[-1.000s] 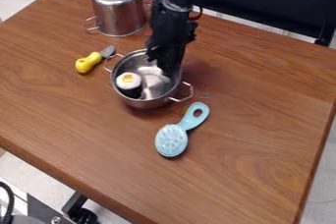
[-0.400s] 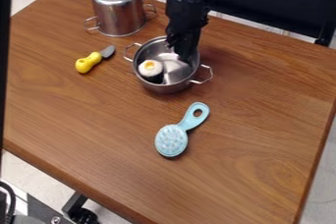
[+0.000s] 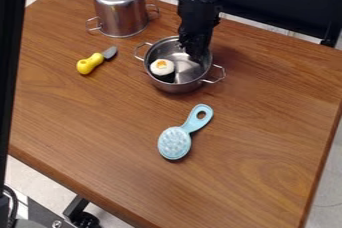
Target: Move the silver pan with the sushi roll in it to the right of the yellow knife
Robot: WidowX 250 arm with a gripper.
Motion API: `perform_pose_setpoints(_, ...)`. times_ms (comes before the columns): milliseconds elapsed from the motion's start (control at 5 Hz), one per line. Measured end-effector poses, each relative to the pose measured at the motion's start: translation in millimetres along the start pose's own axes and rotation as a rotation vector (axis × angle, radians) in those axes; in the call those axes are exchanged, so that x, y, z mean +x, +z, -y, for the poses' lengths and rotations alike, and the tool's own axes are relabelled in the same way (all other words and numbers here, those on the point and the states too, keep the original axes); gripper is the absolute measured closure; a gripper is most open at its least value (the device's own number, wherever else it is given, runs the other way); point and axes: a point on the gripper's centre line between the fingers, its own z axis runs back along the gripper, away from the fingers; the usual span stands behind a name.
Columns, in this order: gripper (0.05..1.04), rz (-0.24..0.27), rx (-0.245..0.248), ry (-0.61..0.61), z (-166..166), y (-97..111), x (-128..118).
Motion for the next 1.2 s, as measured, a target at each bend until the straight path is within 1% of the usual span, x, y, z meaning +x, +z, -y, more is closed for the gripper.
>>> perform_pose_setpoints(200,0.859,-0.031,-0.016,-0.022,-2,-8,-4)
perform_pose_setpoints(400,0.616,-0.042,-0.059,-0.062,-2,-10,-4)
perform_pose_setpoints(600,0.32,-0.052,-0.087,-0.082,-6,-9,-3)
perform_pose_setpoints(800,0.098,-0.06,-0.134,-0.085,-6,1,0)
perform_pose_setpoints(1000,0.086,-0.087,-0.226,-0.131,-9,18,-1)
perform_pose_setpoints(1200,0.086,-0.097,-0.256,-0.149,-12,34,1)
